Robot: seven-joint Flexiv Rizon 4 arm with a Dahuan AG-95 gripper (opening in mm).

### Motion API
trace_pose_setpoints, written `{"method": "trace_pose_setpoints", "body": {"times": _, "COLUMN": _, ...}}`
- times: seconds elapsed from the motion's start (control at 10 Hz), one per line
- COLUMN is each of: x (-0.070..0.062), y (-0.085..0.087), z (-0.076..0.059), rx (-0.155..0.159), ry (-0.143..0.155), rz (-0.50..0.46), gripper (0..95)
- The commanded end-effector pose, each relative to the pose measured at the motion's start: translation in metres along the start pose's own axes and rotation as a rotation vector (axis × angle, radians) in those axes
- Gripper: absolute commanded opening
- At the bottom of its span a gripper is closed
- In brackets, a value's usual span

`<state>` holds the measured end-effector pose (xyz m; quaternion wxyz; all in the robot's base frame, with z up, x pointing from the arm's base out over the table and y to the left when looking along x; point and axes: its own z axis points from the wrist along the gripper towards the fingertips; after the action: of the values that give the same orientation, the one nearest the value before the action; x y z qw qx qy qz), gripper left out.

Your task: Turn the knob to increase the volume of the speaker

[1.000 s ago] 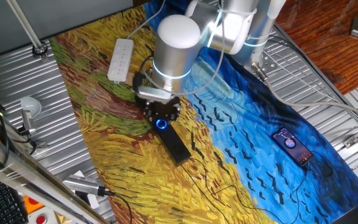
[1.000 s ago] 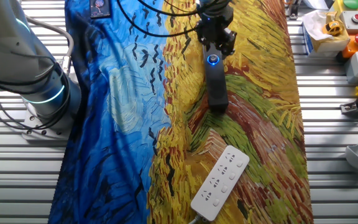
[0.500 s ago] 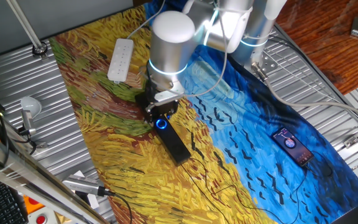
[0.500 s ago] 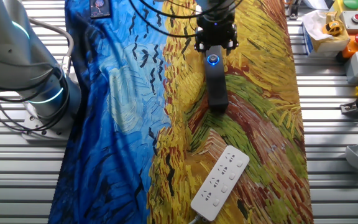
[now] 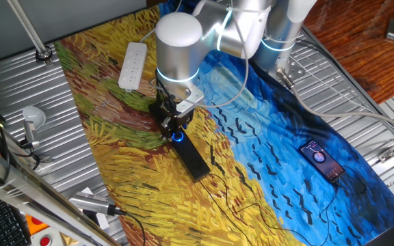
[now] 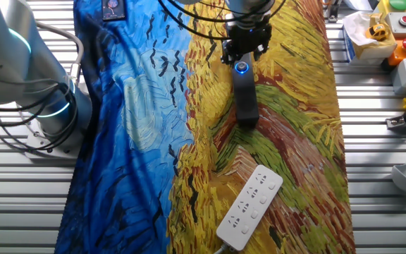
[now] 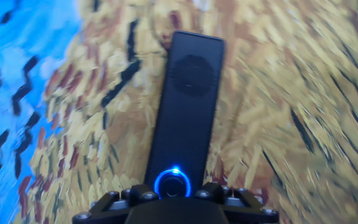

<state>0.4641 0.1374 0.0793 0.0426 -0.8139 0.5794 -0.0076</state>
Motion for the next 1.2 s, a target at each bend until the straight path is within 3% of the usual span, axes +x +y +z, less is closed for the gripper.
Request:
{"method": "trace_pose_setpoints", "body": {"times": 0.1, "x": -0.0009, "y": 0.0046, "z": 0.0081, "rx": -0.012, "ry": -0.009, "rz": 0.003, "gripper": 57.0}}
{"method": "trace_pose_setpoints", "body": {"times": 0.6, "x": -0.0015, "y": 0.0063, "z": 0.0116, "rx": -0.012, "ry": -0.007, "rz": 0.009, "gripper": 57.0}}
{"method": "trace_pose_setpoints", "body": {"times": 0.7, "x": -0.0017, "y": 0.0067, "z": 0.0117, "rx": -0.011, "ry": -0.006, "rz": 0.007, "gripper": 38.0}}
{"method": "trace_pose_setpoints", "body": {"times": 1.2, "x": -0.0031, "y": 0.0061, "z": 0.0124, "rx": -0.005, "ry": 0.006, "rz": 0.007, "gripper": 38.0}}
